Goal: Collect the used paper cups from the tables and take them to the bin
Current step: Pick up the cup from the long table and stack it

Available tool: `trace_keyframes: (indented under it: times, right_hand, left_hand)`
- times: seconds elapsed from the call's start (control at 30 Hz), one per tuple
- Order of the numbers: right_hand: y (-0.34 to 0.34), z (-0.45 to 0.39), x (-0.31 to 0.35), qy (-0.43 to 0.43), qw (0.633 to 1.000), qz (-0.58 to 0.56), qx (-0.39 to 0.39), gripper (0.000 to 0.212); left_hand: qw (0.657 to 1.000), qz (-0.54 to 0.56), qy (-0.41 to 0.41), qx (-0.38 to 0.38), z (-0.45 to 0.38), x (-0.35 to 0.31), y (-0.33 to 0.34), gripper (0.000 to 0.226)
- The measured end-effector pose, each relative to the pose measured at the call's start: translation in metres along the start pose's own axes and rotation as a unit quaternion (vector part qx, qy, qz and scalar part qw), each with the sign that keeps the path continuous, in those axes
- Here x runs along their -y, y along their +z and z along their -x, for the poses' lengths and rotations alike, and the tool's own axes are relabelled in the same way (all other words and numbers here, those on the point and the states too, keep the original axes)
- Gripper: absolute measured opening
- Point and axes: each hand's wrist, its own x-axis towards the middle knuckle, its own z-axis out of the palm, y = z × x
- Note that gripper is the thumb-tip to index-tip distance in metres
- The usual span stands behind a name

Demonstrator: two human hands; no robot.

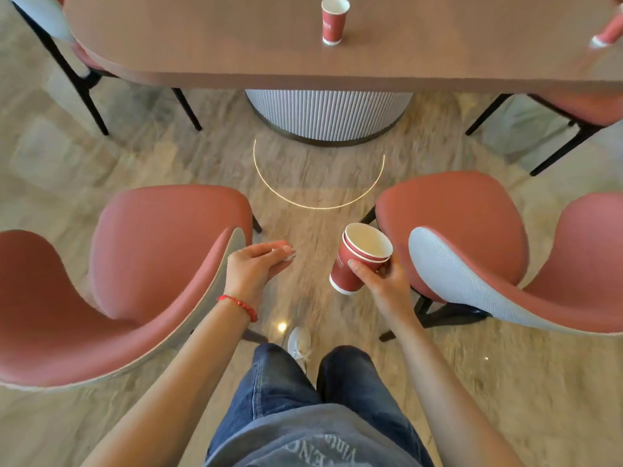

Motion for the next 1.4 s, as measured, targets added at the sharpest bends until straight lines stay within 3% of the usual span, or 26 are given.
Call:
trace_keyframes:
  times: [0.13,0.3,0.53,0.77,0.93,1.4]
  right_hand:
    - [0.000,-0.043,0.016,-0.004,1.000,-0.013,-0.018,0.058]
    - [-0.009,-0.106,0.031,-0.024,0.999,-0.007,-0.043,0.047]
    - [-0.022,-0.215,0.068,-0.042,0.999,-0.013,-0.025,0.062]
    - [-0.025,-0.309,0.114,-0.047,0.999,0.008,0.005,0.052]
    - [-0.013,-0.362,0.134,-0.050,0.999,0.014,0.012,0.066]
    - [0.053,-0.525,0.205,-0.072,0.997,0.003,-0.005,0.057]
  left_hand:
    - [1.000,0.001,0.011,-0.003,-0.041,-0.022,0.013,0.004]
    - [1.000,0.020,0.002,-0.011,-0.088,-0.045,0.038,0.003]
    - [0.999,0.011,0.006,-0.034,-0.159,-0.091,0.099,0.003]
    - [0.999,0.029,0.010,-0.040,-0.212,-0.141,0.149,0.003]
    - [0.997,0.046,0.007,-0.055,-0.257,-0.160,0.158,0.004]
    - [0.999,0.022,0.025,-0.033,-0.420,-0.276,0.197,0.004]
